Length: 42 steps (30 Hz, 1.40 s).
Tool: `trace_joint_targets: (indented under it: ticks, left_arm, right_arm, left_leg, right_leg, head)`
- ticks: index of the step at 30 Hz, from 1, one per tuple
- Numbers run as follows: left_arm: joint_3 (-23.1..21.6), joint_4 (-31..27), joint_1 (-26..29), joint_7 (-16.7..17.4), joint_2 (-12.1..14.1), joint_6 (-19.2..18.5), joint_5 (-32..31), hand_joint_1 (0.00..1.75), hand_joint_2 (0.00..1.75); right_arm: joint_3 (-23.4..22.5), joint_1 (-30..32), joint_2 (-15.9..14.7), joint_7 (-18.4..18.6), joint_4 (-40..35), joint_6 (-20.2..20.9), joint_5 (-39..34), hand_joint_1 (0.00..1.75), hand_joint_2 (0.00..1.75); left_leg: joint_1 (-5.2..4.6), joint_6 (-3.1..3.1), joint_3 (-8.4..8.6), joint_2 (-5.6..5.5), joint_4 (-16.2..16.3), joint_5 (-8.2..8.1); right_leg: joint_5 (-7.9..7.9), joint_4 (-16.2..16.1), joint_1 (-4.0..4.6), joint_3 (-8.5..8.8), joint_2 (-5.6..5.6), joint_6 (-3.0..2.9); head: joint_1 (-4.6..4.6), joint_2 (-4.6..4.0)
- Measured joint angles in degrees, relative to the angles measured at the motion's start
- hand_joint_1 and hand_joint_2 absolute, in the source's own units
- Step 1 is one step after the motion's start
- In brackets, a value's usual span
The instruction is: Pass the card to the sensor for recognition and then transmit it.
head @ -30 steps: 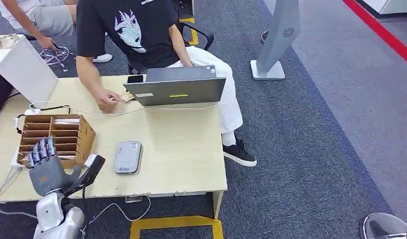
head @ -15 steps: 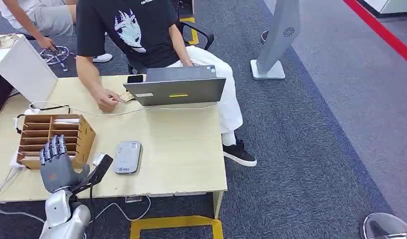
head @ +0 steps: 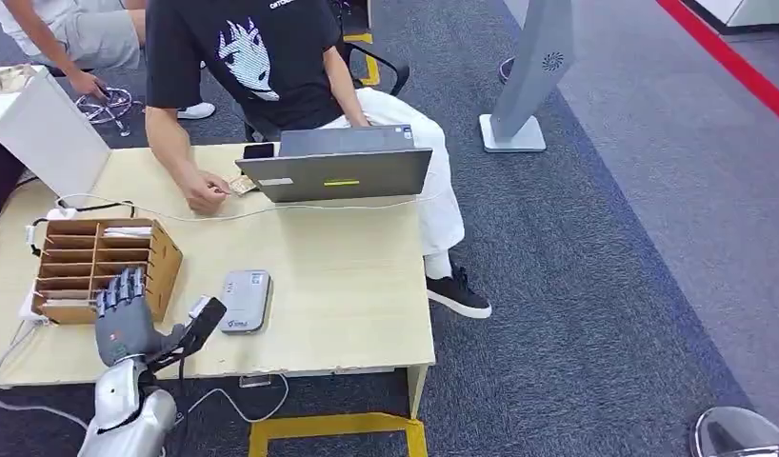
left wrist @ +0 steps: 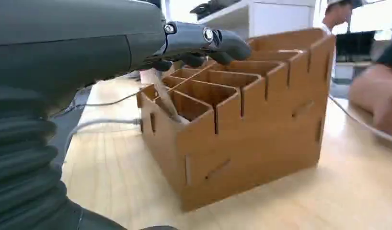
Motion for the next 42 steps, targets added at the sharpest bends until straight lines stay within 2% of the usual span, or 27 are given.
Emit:
trace_joint_targets:
  ticks: [1, 3, 6, 10, 19, 25, 30, 33, 38, 42]
  left_arm:
    - [-0.9, -2.6, 0.5, 0.7, 0.5, -3.1, 0.2, 0.00, 1.75]
    - [-2.4, -7.7, 2.1, 2.1, 2.3, -6.5, 0.3, 0.00, 1.75]
    - [-4.3, -16.1, 5.0, 3.3, 4.7, -9.1, -0.5, 0.00, 1.75]
    - [-5.6, -23.0, 7.3, 3.8, 6.9, -10.1, -0.7, 0.00, 1.75]
    - [-6.9, -29.9, 10.7, 5.0, 9.6, -10.0, -2.3, 0.00, 1.75]
    - [-6.9, -33.3, 12.6, 5.5, 11.1, -10.2, -2.9, 0.00, 1.75]
    - [-6.9, -33.6, 12.6, 8.4, 13.5, -16.6, -4.1, 0.00, 1.75]
    - [-6.4, -32.7, 13.0, 9.5, 15.5, -18.1, -4.2, 0.00, 1.75]
    - [-3.5, -31.2, 15.5, 9.7, 17.2, -17.7, -3.6, 0.00, 1.75]
    - [-0.9, -29.7, 16.1, 9.3, 17.3, -14.9, -4.0, 0.00, 1.75]
  right_arm:
    - [0.0, 0.1, -0.1, 0.0, 0.0, 0.0, -0.3, 0.00, 1.75]
    - [-0.2, 0.1, -0.1, 0.0, 0.0, 0.0, -0.4, 0.00, 1.75]
    - [-0.5, 0.2, -0.2, 0.0, 0.0, 0.0, -0.6, 0.00, 1.75]
    - [-0.7, 0.2, -0.3, 0.0, 0.0, 0.0, -1.0, 0.00, 1.75]
    - [-1.5, 0.3, -0.3, 0.0, 0.0, 0.0, -1.2, 0.00, 1.75]
    - [-1.8, 0.3, -0.3, 0.0, 0.0, 0.0, -1.1, 0.00, 1.75]
    - [-1.9, 0.4, -0.3, 0.1, 0.0, 0.0, -1.1, 0.00, 1.75]
    - [-2.2, 0.5, -0.3, 0.1, 0.0, -0.1, -1.1, 0.00, 1.75]
    - [-2.8, 0.8, -0.4, 0.1, -0.1, -0.2, -0.7, 0.00, 1.75]
    - [-3.0, 0.8, -0.5, 0.0, -0.1, -0.2, -0.1, 0.00, 1.75]
  left_leg:
    - [0.00, 0.00, 0.00, 0.00, 0.0, 0.00]
    - [0.02, 0.00, 0.00, 0.08, 0.0, 0.00]
    - [0.03, 0.00, 0.00, 0.10, 0.0, 0.00]
    - [0.03, 0.00, -0.01, 0.09, 0.0, 0.00]
    - [0.02, 0.00, 0.00, 0.10, 0.0, 0.00]
    - [0.02, 0.00, -0.01, 0.10, 0.0, -0.01]
    - [0.04, 0.00, -0.01, 0.10, 0.0, 0.00]
    - [0.05, -0.01, -0.02, 0.12, 0.0, 0.00]
    - [0.05, -0.01, -0.03, 0.09, 0.0, 0.00]
    - [0.04, -0.01, -0.05, 0.08, 0.0, -0.01]
  right_leg:
    - [0.00, 0.0, 0.00, 0.00, 0.00, 0.00]
    - [0.00, 0.0, 0.01, -0.02, 0.06, 0.00]
    - [0.00, 0.0, 0.03, -0.04, 0.08, 0.00]
    - [-0.01, 0.0, 0.03, -0.04, 0.08, 0.00]
    - [0.00, 0.0, 0.02, -0.03, 0.09, -0.01]
    - [0.00, 0.0, 0.03, -0.03, 0.09, -0.01]
    - [0.00, 0.0, 0.04, -0.02, 0.08, -0.01]
    - [0.00, 0.0, 0.05, -0.01, 0.10, -0.01]
    - [-0.02, 0.0, 0.05, -0.03, 0.08, -0.01]
    - [-0.02, 0.0, 0.05, -0.03, 0.07, -0.01]
  head:
    - [0.00, 0.00]
    - [-0.02, 0.00]
    - [-0.04, 0.00]
    - [-0.02, 0.00]
    - [-0.02, 0.00]
    - [-0.04, 0.00]
    - [-0.04, 0.00]
    - [-0.04, 0.00]
    - [-0.04, 0.00]
    - [-0.02, 0.00]
